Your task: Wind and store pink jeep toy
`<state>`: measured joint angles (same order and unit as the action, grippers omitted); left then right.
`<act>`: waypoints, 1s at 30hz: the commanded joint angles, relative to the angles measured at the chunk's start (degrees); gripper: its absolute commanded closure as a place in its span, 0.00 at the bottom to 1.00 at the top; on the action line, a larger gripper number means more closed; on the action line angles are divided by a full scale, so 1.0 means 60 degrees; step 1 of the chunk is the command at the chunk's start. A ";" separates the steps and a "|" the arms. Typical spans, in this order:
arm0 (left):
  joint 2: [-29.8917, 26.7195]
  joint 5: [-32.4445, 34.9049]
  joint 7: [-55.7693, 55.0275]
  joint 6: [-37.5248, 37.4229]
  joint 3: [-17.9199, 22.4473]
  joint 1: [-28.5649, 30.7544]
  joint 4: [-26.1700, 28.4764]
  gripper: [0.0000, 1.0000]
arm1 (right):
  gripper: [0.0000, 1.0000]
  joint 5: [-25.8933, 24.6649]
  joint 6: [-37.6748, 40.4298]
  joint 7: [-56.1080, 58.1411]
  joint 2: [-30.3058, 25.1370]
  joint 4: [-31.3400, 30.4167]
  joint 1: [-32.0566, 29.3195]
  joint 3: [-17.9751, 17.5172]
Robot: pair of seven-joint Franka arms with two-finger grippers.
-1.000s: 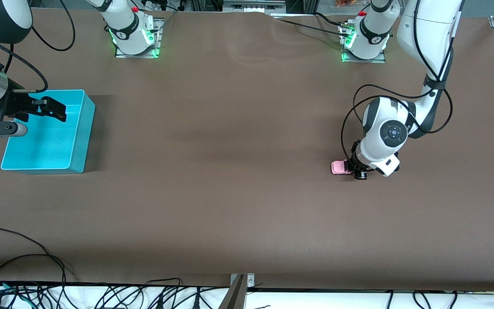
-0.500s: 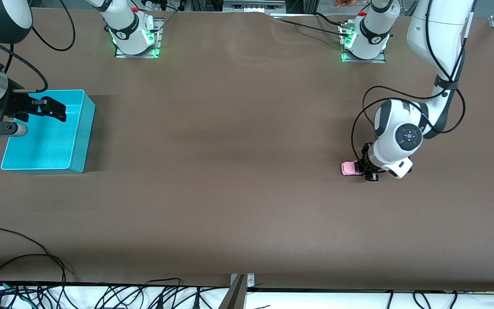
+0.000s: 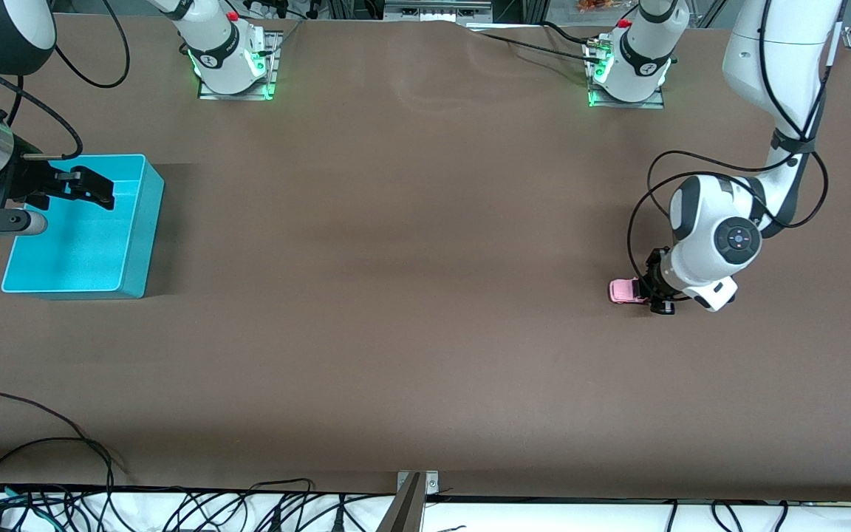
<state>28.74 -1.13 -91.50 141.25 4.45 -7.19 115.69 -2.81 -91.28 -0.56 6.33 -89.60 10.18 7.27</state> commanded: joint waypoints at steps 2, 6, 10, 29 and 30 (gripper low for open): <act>0.0469 0.0291 0.0790 0.0291 -0.0009 0.0494 -0.0018 0.94 | 0.00 -0.0148 0.0096 -0.0082 0.0088 0.0226 0.0061 0.0019; 0.0483 0.0291 0.1171 0.0291 0.0005 0.0612 -0.0004 0.94 | 0.00 -0.0148 0.0096 -0.0082 0.0088 0.0255 0.0061 0.0019; 0.0483 0.0291 0.1479 0.0276 0.0005 0.0949 -0.0004 0.94 | 0.00 -0.0148 0.0096 -0.0067 0.0088 0.0255 0.0061 0.0019; 0.0556 0.0306 0.1933 0.0291 0.0020 0.1505 0.0011 0.93 | 0.00 -0.0148 0.0096 -0.0082 0.0088 0.0255 0.0061 0.0033; 0.0542 0.0306 0.2035 0.0291 0.0020 0.1564 0.0011 0.92 | 0.00 -0.0148 0.0096 -0.0068 0.0088 0.0255 0.0061 0.0033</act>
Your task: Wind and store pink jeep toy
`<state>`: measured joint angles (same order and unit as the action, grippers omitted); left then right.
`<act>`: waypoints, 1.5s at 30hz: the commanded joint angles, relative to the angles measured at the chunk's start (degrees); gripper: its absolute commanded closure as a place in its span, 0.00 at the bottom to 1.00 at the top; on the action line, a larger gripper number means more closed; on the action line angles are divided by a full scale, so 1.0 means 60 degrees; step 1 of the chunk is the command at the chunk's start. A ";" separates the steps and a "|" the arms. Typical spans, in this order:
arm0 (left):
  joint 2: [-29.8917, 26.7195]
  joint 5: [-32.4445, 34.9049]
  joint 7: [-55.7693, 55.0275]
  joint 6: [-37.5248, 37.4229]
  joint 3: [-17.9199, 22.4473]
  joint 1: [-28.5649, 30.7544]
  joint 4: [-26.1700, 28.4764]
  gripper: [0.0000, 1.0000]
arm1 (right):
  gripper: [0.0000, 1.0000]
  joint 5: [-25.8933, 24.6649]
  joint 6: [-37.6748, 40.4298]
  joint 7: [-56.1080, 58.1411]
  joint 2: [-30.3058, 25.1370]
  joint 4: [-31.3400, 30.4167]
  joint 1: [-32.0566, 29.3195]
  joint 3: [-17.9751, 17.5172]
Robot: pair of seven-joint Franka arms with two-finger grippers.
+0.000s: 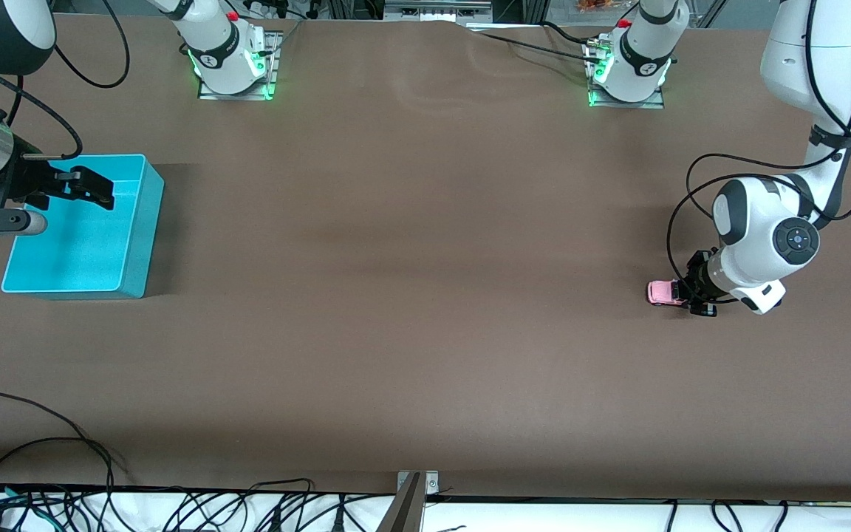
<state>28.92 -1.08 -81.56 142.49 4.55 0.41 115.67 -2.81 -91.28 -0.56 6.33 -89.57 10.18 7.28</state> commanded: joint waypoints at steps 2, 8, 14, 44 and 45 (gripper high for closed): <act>0.0526 0.0297 0.0454 0.0084 0.0004 0.0313 0.0014 0.92 | 0.00 -0.0147 0.0096 -0.0067 0.0088 0.0250 0.0062 0.0032; 0.0526 0.0297 0.0455 0.0084 0.0004 0.0416 0.0014 0.92 | 0.00 -0.0147 0.0096 -0.0067 0.0088 0.0250 0.0062 0.0032; 0.0526 0.0297 0.0455 0.0084 0.0004 0.0430 -0.0001 0.73 | 0.00 -0.0147 0.0096 -0.0067 0.0088 0.0250 0.0062 0.0032; -0.1157 0.0927 0.0952 -0.2259 -0.0011 0.0328 -0.1700 0.00 | 0.00 -0.0147 0.0096 -0.0068 0.0088 0.0250 0.0047 0.0032; -0.1231 0.0971 0.1083 -0.2288 -0.0011 0.0328 -0.1715 0.00 | 0.00 -0.0147 0.0096 -0.0082 0.0088 0.0250 0.0061 0.0032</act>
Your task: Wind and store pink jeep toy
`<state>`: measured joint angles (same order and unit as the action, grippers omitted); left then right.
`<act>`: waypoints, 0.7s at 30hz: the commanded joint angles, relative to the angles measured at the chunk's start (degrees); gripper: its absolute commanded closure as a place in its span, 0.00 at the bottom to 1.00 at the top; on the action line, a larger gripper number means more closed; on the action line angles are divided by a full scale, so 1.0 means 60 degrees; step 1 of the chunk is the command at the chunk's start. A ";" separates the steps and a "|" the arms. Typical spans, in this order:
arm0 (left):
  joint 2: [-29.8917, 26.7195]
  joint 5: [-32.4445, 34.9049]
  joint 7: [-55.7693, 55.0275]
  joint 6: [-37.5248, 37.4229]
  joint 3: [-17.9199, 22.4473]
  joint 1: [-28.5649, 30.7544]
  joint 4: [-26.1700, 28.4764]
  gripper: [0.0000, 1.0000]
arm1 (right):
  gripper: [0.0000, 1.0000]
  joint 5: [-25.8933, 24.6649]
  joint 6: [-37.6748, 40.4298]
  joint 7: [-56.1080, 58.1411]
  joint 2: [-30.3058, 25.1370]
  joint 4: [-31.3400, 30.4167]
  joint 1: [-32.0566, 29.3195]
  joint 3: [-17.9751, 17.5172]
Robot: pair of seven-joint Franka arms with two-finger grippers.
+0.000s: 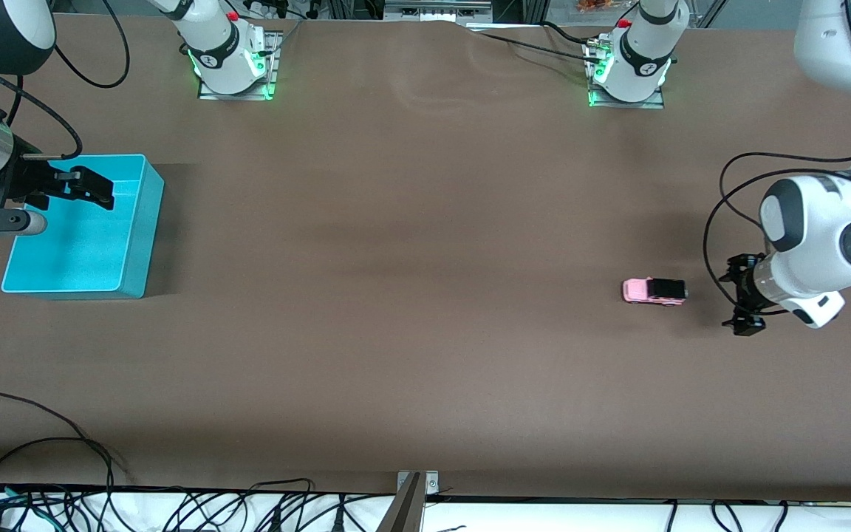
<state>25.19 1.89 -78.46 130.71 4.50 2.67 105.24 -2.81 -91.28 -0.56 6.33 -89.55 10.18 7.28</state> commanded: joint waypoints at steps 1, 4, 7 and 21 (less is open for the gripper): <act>-0.0726 0.0476 0.0814 -0.0326 -0.0003 -0.0050 0.0024 0.00 | 0.00 -0.0147 0.0082 -0.0082 0.0088 0.0247 0.0062 0.0031; -0.1019 0.0476 0.1896 -0.0384 -0.0003 -0.0035 0.0024 0.00 | 0.00 -0.0147 0.0082 -0.0068 0.0088 0.0247 0.0062 0.0031; -0.1312 0.0462 0.3404 -0.0720 -0.0003 -0.0035 -0.0078 0.00 | 0.00 -0.0147 0.0096 -0.0082 0.0088 0.0247 0.0062 0.0031; -0.1459 0.0315 0.9850 -0.3284 -0.0003 0.0068 -0.2275 0.00 | 0.00 -0.0147 0.0082 -0.0067 0.0088 0.0247 0.0062 0.0017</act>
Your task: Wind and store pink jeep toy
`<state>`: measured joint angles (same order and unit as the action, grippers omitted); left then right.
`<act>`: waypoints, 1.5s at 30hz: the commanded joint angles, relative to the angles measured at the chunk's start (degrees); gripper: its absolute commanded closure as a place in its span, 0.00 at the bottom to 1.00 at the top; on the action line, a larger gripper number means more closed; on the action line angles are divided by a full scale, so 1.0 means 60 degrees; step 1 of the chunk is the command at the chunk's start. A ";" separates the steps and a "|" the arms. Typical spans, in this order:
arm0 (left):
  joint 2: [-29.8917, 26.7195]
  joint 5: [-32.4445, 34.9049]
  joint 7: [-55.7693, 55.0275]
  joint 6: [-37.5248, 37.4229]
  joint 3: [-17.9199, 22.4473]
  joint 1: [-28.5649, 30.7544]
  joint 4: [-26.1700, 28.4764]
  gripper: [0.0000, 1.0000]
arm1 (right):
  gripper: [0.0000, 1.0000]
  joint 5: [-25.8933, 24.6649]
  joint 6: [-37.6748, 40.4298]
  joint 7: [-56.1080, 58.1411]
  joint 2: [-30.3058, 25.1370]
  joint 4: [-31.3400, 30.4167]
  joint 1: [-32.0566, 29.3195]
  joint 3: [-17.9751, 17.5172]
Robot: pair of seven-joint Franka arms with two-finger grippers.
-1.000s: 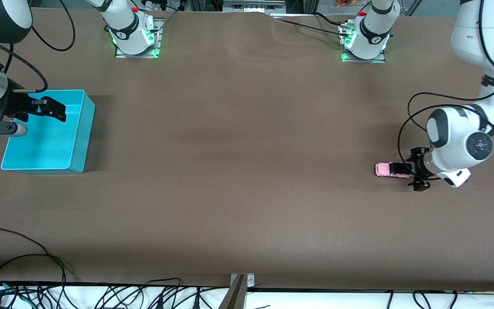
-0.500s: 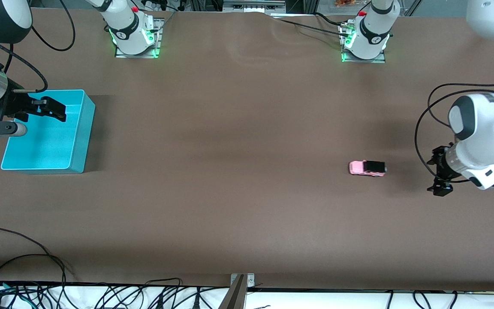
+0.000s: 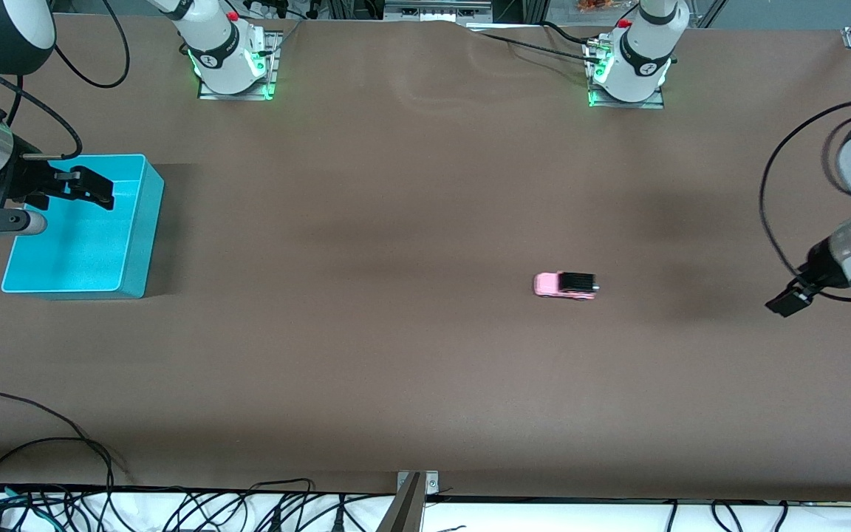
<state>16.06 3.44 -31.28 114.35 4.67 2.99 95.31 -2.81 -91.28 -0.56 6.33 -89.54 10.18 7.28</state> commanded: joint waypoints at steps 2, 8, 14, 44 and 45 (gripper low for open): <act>0.0063 0.0042 0.2604 -0.0848 -0.0046 0.0015 -0.0854 0.00 | 0.00 -0.0146 0.0081 -0.0082 0.0088 0.0245 0.0061 0.0032; 0.0077 -0.0821 0.3821 -0.1800 -0.0017 0.0015 -0.1894 0.00 | 0.00 -0.0146 0.0081 -0.0068 0.0088 0.0245 0.0061 0.0031; 0.0078 -0.1087 0.4656 -0.2241 -0.0046 -0.0014 -0.2364 0.00 | 0.00 -0.0146 0.0081 -0.0067 0.0088 0.0245 0.0061 0.0017; -0.1854 -0.1204 0.6239 -0.2857 -0.0046 0.0000 -0.1574 0.00 | 0.00 -0.0161 0.0081 -0.0082 0.0088 0.0245 0.0061 0.0031; -0.2015 -0.1204 0.6254 -0.2871 -0.0046 0.0015 -0.1472 0.00 | 0.00 -0.0161 0.0081 -0.0082 0.0088 0.0245 0.0061 0.0017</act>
<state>9.95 -2.47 4.84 97.59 4.36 2.89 81.72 -2.82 -91.28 -0.56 6.33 -89.54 10.18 7.28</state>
